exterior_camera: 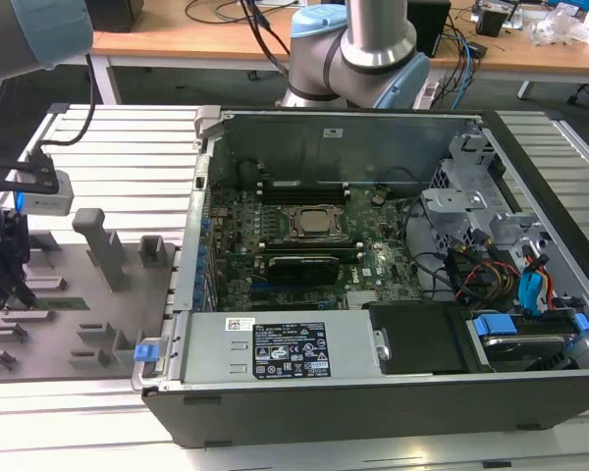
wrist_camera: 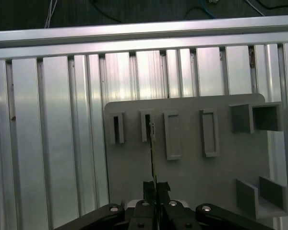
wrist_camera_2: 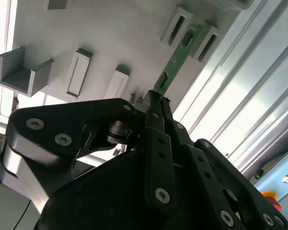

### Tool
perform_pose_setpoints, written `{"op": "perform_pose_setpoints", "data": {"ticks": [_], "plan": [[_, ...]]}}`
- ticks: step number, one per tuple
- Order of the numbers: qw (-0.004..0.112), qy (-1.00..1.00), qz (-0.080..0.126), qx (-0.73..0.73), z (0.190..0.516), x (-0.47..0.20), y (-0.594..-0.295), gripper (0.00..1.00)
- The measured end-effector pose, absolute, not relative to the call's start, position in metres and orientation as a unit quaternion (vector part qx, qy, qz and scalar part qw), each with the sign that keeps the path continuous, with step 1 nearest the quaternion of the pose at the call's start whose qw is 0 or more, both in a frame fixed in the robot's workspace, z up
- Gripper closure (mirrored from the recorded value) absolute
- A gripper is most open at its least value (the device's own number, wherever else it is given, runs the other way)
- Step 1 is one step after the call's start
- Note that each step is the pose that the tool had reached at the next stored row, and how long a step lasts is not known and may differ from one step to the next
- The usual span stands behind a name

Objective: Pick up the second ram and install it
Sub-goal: 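Pick up the second ram and move it above second insertion slot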

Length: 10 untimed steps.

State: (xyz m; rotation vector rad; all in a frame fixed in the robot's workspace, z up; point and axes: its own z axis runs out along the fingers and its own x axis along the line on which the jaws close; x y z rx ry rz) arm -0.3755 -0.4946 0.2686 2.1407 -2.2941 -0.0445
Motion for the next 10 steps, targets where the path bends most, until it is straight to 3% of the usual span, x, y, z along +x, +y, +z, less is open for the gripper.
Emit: {"op": "perform_pose_setpoints", "data": {"ticks": [10], "plan": [[0.002, -0.731, -0.014, 0.682, 0.291, -0.375, -0.495, 0.87]]}}
